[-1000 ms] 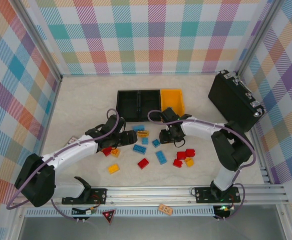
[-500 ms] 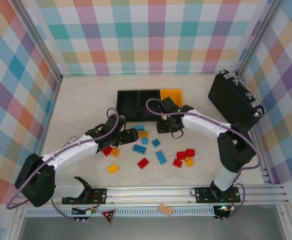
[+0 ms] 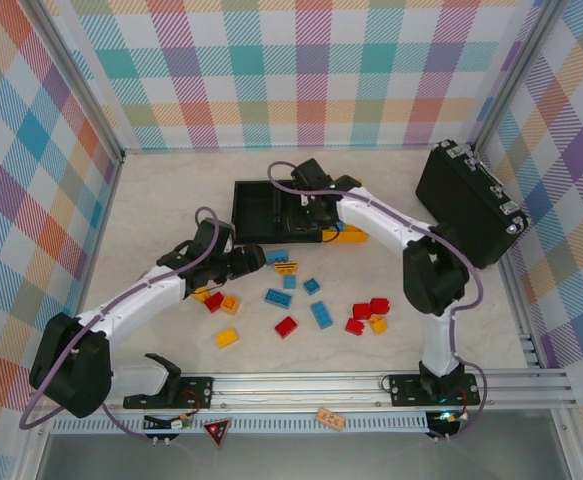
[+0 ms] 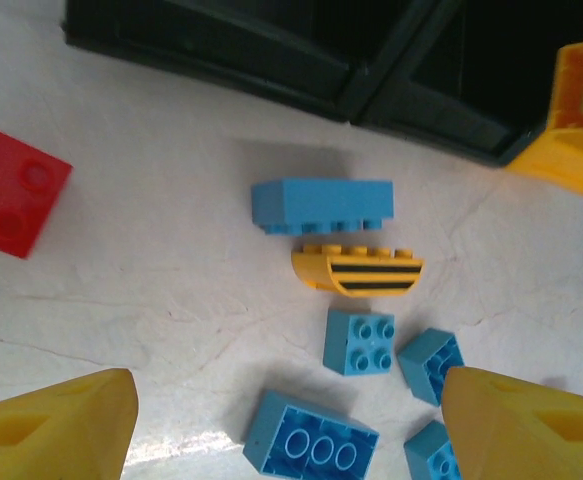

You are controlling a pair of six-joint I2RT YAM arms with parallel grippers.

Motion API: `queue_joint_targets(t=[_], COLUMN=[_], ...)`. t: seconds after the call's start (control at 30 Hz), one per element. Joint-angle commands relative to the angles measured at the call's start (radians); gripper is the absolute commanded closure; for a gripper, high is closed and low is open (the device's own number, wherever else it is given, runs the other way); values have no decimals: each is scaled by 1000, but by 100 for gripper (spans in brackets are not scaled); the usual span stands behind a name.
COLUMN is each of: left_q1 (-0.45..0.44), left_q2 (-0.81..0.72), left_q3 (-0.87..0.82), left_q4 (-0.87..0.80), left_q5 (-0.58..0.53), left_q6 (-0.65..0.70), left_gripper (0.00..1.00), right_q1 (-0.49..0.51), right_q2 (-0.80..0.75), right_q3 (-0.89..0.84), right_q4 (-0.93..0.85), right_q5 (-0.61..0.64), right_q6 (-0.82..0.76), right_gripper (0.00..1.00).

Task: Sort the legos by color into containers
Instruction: Place the lego in the container.

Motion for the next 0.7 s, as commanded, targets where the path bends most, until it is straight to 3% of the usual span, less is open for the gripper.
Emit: queue_joint_targets(t=[0.0,0.27,0.67], left_q1=[32,48,49], left_q2=[-24,-30,-35], left_q3=[39,24,-2], left_q4=[13,13,37], left_q5=[61,60,38], left_q6=[14,13,5], left_gripper=[20,20,20], right_q1=[-11,-16,-19], right_q2=[62,203,262], right_q3=[97,258,308], right_q4=[-72,-139,-146], right_q5=[-13,-2,1], right_q6=[-7,0,16], right_gripper=[57,56,49])
